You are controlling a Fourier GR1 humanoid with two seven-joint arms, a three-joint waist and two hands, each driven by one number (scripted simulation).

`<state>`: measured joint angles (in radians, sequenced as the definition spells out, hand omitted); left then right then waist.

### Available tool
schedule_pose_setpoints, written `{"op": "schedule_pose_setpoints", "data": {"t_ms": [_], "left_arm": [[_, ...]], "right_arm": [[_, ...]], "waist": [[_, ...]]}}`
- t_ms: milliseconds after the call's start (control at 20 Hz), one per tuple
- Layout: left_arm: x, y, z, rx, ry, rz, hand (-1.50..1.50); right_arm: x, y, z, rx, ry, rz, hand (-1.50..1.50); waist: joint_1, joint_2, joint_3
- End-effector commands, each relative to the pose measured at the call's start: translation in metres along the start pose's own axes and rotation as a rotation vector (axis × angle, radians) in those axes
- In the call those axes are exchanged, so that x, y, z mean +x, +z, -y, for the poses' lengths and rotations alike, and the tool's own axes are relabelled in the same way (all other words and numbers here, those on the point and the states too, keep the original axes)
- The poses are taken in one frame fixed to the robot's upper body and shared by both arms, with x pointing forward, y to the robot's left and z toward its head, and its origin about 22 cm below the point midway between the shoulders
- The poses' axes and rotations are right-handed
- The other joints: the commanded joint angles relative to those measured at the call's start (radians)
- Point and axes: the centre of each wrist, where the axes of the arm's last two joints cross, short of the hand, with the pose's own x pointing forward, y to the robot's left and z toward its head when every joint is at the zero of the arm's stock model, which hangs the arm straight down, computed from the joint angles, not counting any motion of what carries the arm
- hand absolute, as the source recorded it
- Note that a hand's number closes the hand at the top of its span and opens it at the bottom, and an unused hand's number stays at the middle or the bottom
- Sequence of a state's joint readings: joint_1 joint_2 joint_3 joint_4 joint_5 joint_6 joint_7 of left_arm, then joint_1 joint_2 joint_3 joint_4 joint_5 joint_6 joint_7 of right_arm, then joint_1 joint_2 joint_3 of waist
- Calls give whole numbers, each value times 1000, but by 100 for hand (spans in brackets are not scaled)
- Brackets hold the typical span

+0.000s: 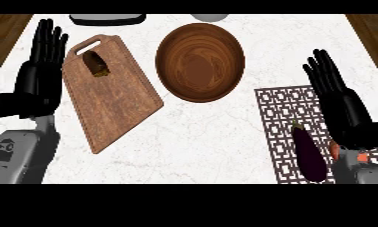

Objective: Pick the squash from the placemat and place it in the bowl

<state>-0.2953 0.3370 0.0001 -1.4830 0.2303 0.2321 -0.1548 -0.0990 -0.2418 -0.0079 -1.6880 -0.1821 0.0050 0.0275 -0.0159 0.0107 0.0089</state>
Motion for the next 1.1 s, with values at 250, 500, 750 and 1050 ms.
{"op": "schedule_pose_setpoints", "data": {"t_ms": [250, 500, 750, 1050], "left_arm": [[-39, 44, 20, -120, -39, -271, 0], [-45, 61, 37, -131, -9, -324, 0], [-30, 56, 48, -168, -8, -316, 0], [-29, 44, 69, -169, -5, -297, 0]], "right_arm": [[-38, 89, 64, 240, 235, -307, 150], [-46, 106, 80, -371, 308, 19, -150], [-49, 161, 86, -359, 295, 219, -150], [15, 159, 104, -427, 485, 140, -150]], "waist": [[-15, -14, -8], [-36, -21, -3], [-8, -16, -8], [0, -11, -10]]}}
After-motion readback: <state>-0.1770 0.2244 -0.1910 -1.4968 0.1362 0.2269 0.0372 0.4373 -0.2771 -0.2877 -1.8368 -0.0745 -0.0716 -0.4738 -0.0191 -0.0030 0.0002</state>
